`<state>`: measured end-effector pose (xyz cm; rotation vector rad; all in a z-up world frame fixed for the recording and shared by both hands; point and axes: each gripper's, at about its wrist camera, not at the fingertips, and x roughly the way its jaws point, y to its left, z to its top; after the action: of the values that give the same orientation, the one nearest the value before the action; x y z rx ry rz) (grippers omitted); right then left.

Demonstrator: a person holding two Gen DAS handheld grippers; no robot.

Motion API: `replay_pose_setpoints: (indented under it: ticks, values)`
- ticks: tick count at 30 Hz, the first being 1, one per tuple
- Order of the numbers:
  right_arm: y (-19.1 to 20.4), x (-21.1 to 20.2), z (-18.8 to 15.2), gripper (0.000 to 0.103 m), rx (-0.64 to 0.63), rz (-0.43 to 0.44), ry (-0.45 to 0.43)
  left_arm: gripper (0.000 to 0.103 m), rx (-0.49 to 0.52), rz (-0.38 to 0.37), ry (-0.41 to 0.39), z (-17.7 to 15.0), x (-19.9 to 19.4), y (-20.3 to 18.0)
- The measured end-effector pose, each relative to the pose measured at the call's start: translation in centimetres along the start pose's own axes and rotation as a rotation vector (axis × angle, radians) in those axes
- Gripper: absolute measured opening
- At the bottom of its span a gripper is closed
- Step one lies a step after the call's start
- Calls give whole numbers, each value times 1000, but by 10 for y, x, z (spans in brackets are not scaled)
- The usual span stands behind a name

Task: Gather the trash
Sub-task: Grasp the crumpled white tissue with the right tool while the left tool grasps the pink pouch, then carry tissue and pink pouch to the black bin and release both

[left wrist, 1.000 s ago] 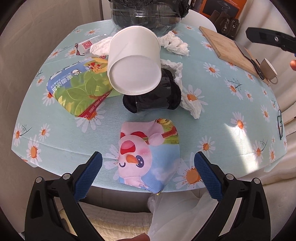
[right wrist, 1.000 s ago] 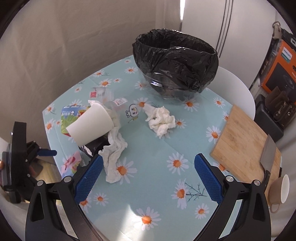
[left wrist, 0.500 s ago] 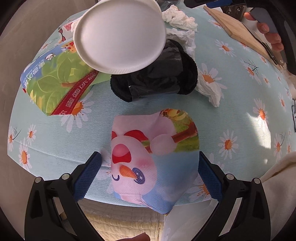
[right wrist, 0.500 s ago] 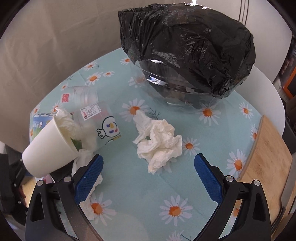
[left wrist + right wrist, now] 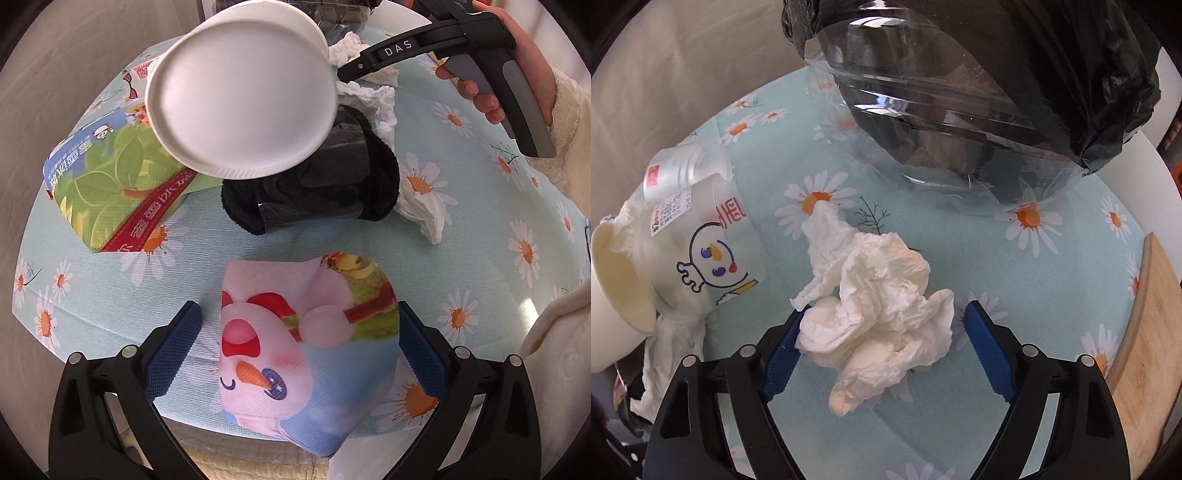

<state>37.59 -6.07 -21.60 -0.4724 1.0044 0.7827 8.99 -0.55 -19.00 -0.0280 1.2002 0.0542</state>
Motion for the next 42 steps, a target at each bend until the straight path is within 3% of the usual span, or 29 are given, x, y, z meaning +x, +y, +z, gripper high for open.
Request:
replay_pose_setpoints:
  ticks: [2, 4, 6, 10, 16, 25, 30, 42]
  values:
    - [1, 1, 3, 43, -14, -6, -16, 98, -1, -2, 11, 2, 0, 0]
    - [-1, 1, 5, 39, -3, -11, -28, 90, 9, -9, 15, 5, -4, 2]
    - [-4, 0, 5, 38, 15, 7, -19, 68, 0, -11, 20, 11, -8, 7]
    - [-9, -5, -2, 38, 42, 26, -4, 51, -21, -29, 41, 10, -15, 19]
    - [-11, -31, -15, 38, 49, 6, -7, 48, 31, -37, 60, 11, -17, 19]
    - [-17, -82, -43, 38, 128, -70, -43, 48, 78, -53, 24, 4, -39, 34]
    - [-13, -108, -62, 38, 191, -103, -65, 49, 55, -131, -19, -1, -51, 56]
    - [18, -164, -98, 38, 334, -215, -147, 49, 199, -73, -71, -7, -80, 68]
